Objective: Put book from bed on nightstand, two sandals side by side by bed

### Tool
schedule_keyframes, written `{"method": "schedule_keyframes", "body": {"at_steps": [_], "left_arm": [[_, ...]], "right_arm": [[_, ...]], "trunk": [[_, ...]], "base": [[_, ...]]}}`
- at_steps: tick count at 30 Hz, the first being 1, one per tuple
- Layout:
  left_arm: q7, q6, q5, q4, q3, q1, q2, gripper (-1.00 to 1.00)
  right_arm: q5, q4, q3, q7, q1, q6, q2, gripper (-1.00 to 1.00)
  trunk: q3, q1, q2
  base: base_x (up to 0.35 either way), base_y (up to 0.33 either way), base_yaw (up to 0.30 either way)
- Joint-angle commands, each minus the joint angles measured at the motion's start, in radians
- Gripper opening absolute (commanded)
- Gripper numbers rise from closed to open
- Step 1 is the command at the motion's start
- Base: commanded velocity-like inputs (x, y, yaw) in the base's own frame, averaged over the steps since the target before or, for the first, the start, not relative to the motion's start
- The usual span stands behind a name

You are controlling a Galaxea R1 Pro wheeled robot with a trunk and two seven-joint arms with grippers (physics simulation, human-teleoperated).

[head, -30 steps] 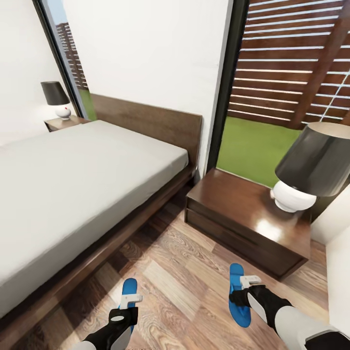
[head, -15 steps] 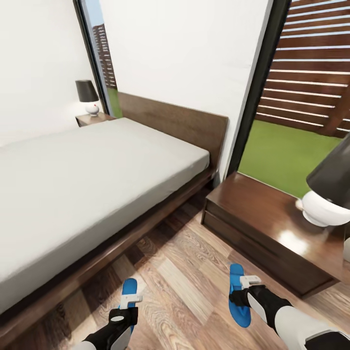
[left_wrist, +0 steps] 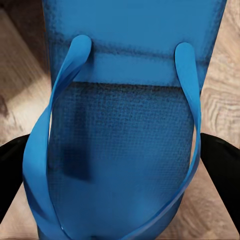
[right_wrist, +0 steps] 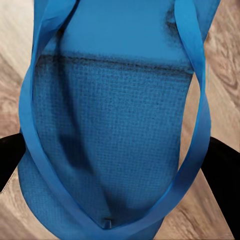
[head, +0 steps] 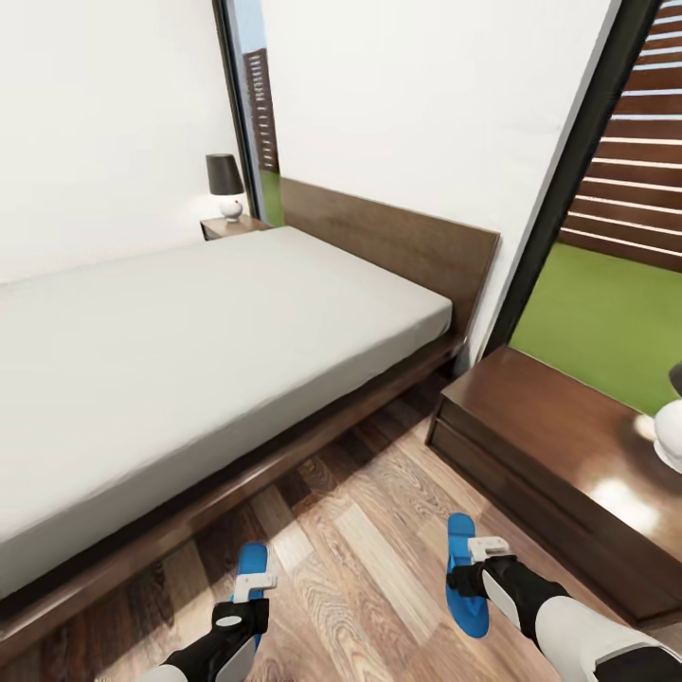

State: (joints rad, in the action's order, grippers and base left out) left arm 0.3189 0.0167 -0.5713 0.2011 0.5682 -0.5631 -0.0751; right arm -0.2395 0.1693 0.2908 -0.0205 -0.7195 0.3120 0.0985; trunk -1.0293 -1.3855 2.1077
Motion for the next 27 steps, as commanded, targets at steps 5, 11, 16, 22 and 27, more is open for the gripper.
{"method": "schedule_keyframes", "body": {"at_steps": [5,11,16,22,27], "left_arm": [[0.006,0.002,-0.009,-0.001,0.009,0.000,0.000,-1.00],[0.006,0.016,-0.010,-0.002,0.009,0.000,0.000,-1.00],[0.006,0.020,-0.010,-0.002,0.009,0.000,0.000,-1.00],[0.006,0.021,-0.010,-0.002,0.009,0.000,0.000,-1.00],[0.006,0.021,-0.010,-0.002,0.009,0.000,0.000,-1.00]], "right_arm": [[-0.009,0.002,0.008,-0.001,0.000,0.005,0.001,-1.00],[-0.009,0.002,0.008,-0.001,0.000,0.005,0.001,-1.00],[-0.009,0.002,0.008,-0.001,0.000,0.005,0.001,-1.00],[-0.012,0.004,0.007,-0.003,0.000,0.005,0.001,-1.00],[-0.012,0.011,0.007,-0.003,0.000,0.004,0.001,-1.00]], "trunk": [[-0.001,0.000,0.000],[-0.001,0.000,0.000],[-0.001,0.000,0.000],[-0.001,0.000,0.000],[-0.001,0.000,0.000]], "base": [[0.000,0.000,0.283],[0.000,0.000,0.283],[0.000,0.000,0.283],[0.000,0.000,0.113],[0.000,0.000,0.001]]}}
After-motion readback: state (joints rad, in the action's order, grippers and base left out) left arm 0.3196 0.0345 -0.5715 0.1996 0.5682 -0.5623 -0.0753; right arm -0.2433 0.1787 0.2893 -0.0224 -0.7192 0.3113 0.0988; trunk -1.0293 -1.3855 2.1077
